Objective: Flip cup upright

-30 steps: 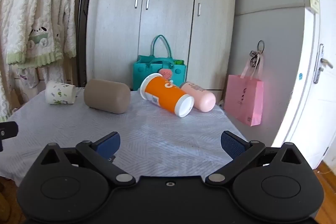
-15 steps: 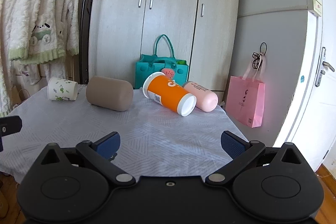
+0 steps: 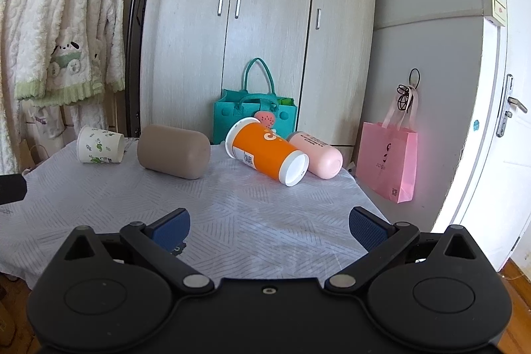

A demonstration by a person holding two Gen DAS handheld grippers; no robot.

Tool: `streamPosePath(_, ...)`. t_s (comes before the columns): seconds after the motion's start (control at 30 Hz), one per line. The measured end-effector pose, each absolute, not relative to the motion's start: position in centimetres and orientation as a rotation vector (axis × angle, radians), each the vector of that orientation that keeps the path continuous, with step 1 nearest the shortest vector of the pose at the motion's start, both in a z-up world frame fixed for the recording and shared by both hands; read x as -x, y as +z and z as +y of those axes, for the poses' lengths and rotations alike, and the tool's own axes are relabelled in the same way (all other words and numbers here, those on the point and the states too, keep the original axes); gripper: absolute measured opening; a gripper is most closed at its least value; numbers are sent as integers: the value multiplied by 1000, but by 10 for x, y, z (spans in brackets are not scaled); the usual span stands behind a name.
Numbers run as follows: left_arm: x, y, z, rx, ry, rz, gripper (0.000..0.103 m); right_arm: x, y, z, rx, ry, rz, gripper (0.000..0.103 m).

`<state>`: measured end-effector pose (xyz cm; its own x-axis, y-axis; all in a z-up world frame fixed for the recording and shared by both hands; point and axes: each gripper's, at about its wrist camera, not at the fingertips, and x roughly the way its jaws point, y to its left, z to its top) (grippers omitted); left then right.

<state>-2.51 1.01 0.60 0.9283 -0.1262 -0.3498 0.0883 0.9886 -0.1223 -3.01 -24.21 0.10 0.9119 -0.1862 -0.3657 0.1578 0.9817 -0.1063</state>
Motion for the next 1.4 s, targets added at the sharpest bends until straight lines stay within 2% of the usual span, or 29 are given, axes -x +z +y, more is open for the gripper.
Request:
streamPosePath(0.27,29,6,8,86,-81,321,103,31,0,-243,40,-147,403,103)
streamPosePath(1.4,28,7,9,81,-59,357,103,32,12,-260,1,-139,402,103)
